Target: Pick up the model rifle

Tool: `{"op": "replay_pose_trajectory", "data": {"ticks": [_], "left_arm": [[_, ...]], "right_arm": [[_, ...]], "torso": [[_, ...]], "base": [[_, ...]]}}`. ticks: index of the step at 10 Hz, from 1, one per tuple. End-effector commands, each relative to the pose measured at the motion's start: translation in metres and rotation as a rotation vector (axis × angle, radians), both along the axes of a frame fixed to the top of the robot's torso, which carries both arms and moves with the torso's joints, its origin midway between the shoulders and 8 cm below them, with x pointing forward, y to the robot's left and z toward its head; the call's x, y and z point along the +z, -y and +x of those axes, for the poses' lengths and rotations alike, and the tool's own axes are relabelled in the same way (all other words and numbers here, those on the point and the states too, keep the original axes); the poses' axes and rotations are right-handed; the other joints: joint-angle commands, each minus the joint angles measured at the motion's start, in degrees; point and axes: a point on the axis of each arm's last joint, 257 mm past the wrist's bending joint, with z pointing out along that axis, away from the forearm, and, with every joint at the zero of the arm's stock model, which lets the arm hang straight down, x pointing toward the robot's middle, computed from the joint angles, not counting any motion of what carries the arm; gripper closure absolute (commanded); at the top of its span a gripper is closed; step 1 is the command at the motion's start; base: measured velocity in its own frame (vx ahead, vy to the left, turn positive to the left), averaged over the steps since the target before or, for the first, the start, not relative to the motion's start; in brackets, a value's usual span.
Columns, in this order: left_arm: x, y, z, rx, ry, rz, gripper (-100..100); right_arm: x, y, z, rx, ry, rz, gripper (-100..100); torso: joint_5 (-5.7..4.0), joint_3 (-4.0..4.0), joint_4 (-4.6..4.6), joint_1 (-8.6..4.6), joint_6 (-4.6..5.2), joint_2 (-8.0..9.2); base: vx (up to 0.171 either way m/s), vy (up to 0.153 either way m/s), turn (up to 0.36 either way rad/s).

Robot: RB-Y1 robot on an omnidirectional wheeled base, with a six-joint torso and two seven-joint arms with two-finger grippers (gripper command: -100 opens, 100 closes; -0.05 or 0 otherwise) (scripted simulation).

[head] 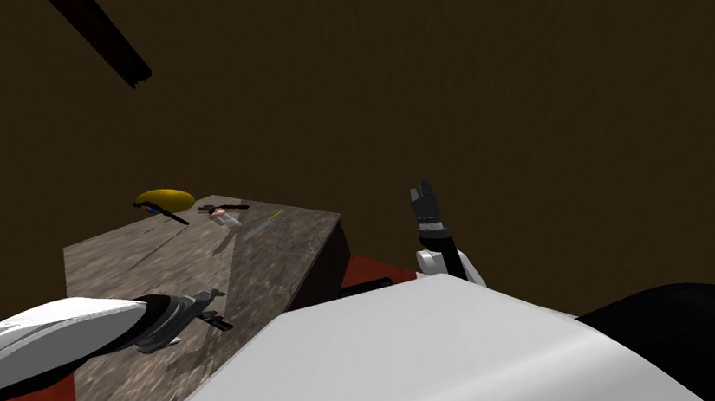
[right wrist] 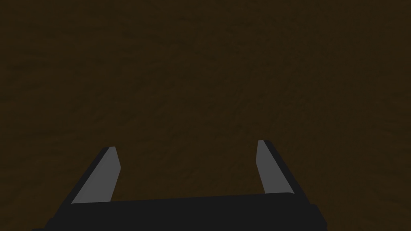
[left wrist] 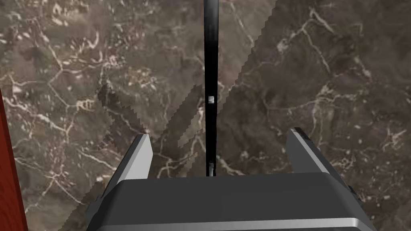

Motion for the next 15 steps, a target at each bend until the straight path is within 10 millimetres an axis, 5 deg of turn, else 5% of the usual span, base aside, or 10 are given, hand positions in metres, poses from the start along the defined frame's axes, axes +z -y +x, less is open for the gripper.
{"op": "replay_pose_trajectory", "data": {"ticks": [1,2,3,4,9,10,12,15], "left_arm": [[0.006,-0.010,0.004,-0.048,-0.016,0.039,-100],[0.004,-0.005,0.003,-0.031,-0.011,0.024,-100],[0.005,-0.006,0.003,-0.034,-0.011,0.026,0],[-0.002,-0.002,-0.010,-0.016,-0.021,0.008,-100],[-0.012,0.004,-0.031,0.020,-0.022,-0.019,-100],[-0.016,0.003,-0.049,0.044,-0.051,-0.021,-100],[-0.016,0.005,-0.042,0.041,-0.023,-0.026,-100],[-0.020,0.003,-0.068,0.088,-0.039,-0.024,-100]], "right_arm": [[0.000,0.000,0.000,0.000,0.000,0.000,0],[0.000,0.000,0.000,0.000,0.000,0.000,0],[0.000,0.000,0.000,0.000,0.000,0.000,0],[0.000,0.000,0.000,0.000,0.000,0.000,0],[0.000,0.000,0.000,0.000,0.000,0.000,0],[0.000,0.000,0.000,0.000,0.000,0.000,0],[0.000,0.000,0.000,0.000,0.000,0.000,0],[0.000,0.000,0.000,0.000,0.000,0.000,0]], "torso": [[0.00,0.00,0.00,0.00,0.00,0.00],[0.00,-0.01,0.00,-0.01,-0.01,-0.02],[-0.01,-0.02,0.00,-0.09,-0.03,-0.04],[-0.03,-0.03,-0.01,-0.15,-0.02,-0.06],[-0.02,-0.03,-0.01,-0.12,0.00,-0.06],[-0.03,-0.03,-0.01,-0.13,-0.02,-0.06],[-0.03,-0.03,-0.01,-0.14,-0.03,-0.06],[-0.03,-0.03,-0.01,-0.14,-0.03,-0.06]], "base": [[-0.021,0.049,-0.068],[-0.008,0.023,-0.015],[0.000,0.000,0.000],[-0.006,0.013,-0.133],[-0.009,0.019,-0.101],[-0.010,0.016,-0.142],[-0.005,0.013,-0.033],[-0.009,0.014,-0.117]]}}
